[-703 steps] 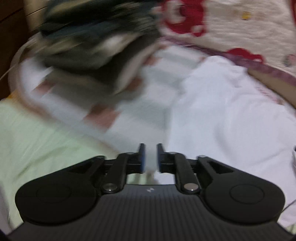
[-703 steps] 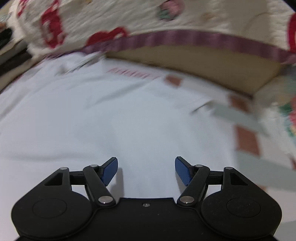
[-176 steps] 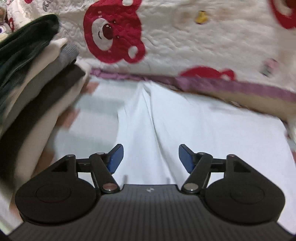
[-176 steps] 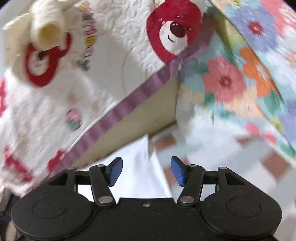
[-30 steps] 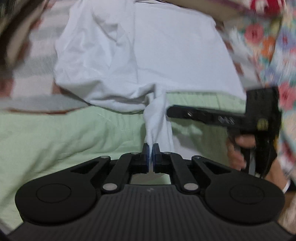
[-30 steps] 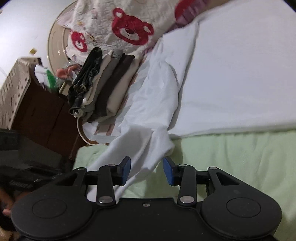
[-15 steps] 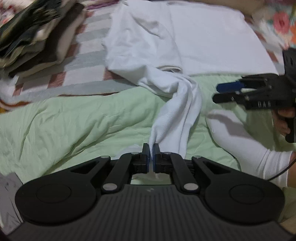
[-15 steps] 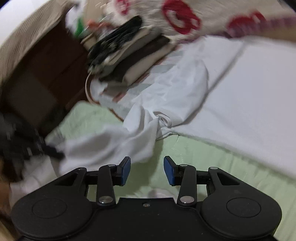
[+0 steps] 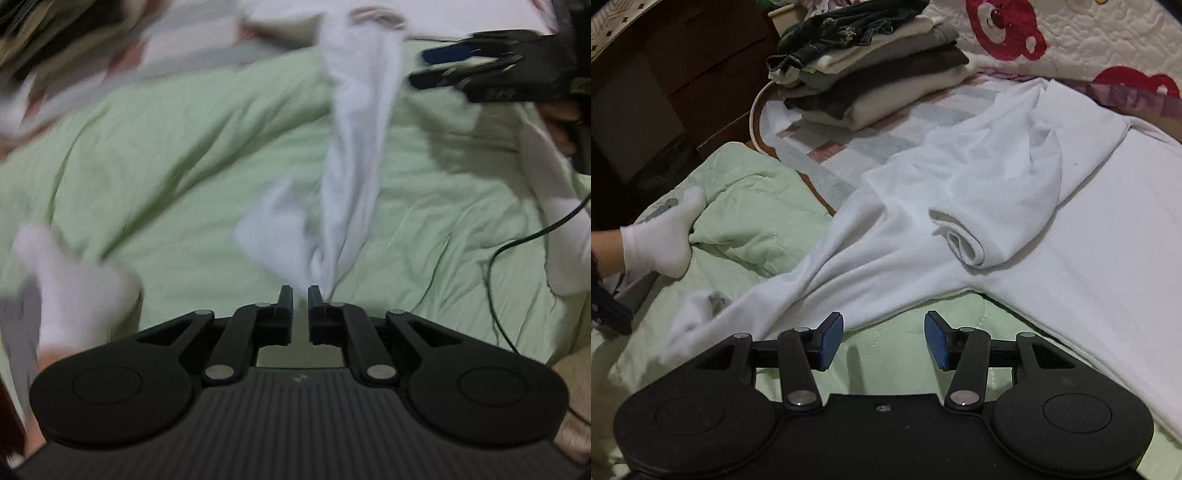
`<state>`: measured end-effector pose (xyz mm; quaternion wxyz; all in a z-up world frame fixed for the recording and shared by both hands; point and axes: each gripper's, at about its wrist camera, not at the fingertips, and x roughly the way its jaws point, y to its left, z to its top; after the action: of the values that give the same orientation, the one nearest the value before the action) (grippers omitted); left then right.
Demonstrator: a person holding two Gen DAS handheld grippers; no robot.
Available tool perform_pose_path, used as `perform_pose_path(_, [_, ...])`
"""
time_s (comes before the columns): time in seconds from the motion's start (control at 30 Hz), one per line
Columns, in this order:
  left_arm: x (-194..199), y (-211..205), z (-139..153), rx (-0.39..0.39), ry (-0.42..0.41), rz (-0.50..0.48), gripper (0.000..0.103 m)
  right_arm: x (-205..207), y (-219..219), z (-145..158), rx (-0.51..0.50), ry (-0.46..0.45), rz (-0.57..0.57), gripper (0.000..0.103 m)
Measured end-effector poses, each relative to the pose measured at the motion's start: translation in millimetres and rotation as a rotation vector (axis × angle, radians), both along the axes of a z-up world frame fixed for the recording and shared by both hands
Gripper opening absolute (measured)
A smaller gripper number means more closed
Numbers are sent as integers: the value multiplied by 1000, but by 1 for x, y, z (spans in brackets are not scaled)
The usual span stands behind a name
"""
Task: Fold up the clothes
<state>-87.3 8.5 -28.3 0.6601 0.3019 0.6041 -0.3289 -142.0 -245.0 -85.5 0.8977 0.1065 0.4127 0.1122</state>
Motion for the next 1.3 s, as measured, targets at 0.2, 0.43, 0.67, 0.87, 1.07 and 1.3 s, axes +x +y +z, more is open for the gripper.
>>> perform_pose_path(0.2, [17, -57, -1, -279, -198, -325, 42, -9, -7, -19, 187, -1, -76, 51])
perform_pose_path(0.43, [61, -84, -47, -298, -136, -165, 48, -17, -20, -43, 432, 23, -190, 38])
perform_pose_path(0.67, [90, -44, -49, -277, -115, -66, 5, 0, -9, -51, 505, -19, -208, 39])
perform_pose_path(0.87, [98, -27, -40, -243, -47, 3, 3, 6, 6, -43, 426, -26, -157, 35])
perform_pose_path(1.07, [93, -11, -30, -293, 85, 0, 6, 5, 20, -53, 503, 69, -72, 38])
perform_pose_path(1.3, [56, -12, -34, -260, 138, -226, 39, 6, 26, -49, 550, -38, -1, 9])
